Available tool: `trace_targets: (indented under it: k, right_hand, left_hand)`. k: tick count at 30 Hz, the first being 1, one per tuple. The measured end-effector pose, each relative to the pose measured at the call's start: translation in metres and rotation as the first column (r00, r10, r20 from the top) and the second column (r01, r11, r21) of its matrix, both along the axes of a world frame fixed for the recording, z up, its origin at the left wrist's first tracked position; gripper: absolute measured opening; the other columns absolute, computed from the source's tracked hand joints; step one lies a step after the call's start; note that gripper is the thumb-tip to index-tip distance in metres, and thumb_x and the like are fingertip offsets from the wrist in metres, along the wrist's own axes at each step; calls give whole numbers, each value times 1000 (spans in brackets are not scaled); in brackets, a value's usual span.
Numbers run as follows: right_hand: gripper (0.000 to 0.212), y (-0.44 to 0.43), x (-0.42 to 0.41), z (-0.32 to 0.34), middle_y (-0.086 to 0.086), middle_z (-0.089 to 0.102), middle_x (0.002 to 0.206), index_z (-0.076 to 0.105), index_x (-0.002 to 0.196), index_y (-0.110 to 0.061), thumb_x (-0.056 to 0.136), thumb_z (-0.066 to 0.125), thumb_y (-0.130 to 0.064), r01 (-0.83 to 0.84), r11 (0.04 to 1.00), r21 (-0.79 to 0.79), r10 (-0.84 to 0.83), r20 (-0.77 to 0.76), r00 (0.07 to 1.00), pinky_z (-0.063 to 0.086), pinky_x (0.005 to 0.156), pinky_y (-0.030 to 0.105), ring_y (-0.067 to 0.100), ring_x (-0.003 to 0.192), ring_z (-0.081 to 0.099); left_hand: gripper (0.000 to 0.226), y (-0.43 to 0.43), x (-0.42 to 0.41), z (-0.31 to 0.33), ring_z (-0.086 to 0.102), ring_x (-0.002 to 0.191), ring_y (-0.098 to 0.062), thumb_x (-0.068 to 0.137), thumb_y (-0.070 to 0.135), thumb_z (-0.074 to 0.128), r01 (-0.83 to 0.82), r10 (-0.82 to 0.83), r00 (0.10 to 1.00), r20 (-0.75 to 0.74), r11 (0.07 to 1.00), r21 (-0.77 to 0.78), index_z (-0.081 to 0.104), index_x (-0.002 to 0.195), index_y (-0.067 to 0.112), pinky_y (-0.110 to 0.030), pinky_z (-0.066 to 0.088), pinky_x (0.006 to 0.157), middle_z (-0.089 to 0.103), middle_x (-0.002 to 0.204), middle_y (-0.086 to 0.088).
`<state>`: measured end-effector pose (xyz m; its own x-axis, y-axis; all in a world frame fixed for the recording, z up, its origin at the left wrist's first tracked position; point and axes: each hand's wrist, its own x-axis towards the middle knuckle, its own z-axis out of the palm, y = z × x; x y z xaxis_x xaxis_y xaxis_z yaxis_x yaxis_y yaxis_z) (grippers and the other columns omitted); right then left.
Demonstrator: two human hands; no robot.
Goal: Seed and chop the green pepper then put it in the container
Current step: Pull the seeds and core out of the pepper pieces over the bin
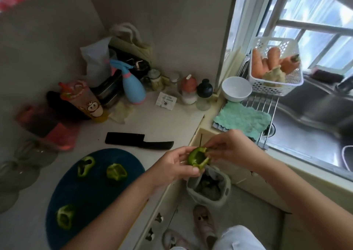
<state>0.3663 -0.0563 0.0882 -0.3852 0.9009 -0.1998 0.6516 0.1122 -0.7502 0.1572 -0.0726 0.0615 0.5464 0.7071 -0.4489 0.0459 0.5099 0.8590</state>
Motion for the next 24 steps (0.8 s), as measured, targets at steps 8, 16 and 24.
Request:
trace_targets:
  k: [8, 16, 24]
  right_hand:
    - [25, 0, 9, -2, -20, 64, 88, 73, 101, -20, 77, 77, -14, -87, 944, 318, 114, -66, 991, 53, 73, 10, -2, 80, 65]
    - [16, 1, 13, -1, -6, 68, 75, 75, 89, -16, 86, 65, -28, -146, 842, 520, 157, 23, 987, 51, 61, 12, 2, 63, 63]
    - [8, 4, 23, -18, -9, 68, 72, 75, 90, -17, 86, 67, -17, 103, 912, 397, -59, -123, 991, 48, 61, 11, 4, 67, 62]
  left_hand:
    - [43, 8, 4, 3, 67, 89, -21, 76, 1, 61, 4, 24, 987, 160, 985, -174, 56, 118, 10, -24, 57, 78, 69, 99, -8]
    - [44, 13, 15, 5, 67, 91, -21, 75, 3, 64, 9, 13, 991, 136, 987, -160, 56, 117, 12, -26, 57, 78, 68, 100, -7]
    - [48, 14, 25, -1, 67, 95, -23, 74, -4, 63, -21, 55, 983, 176, 982, -188, 55, 119, 12, -25, 56, 78, 68, 104, -8]
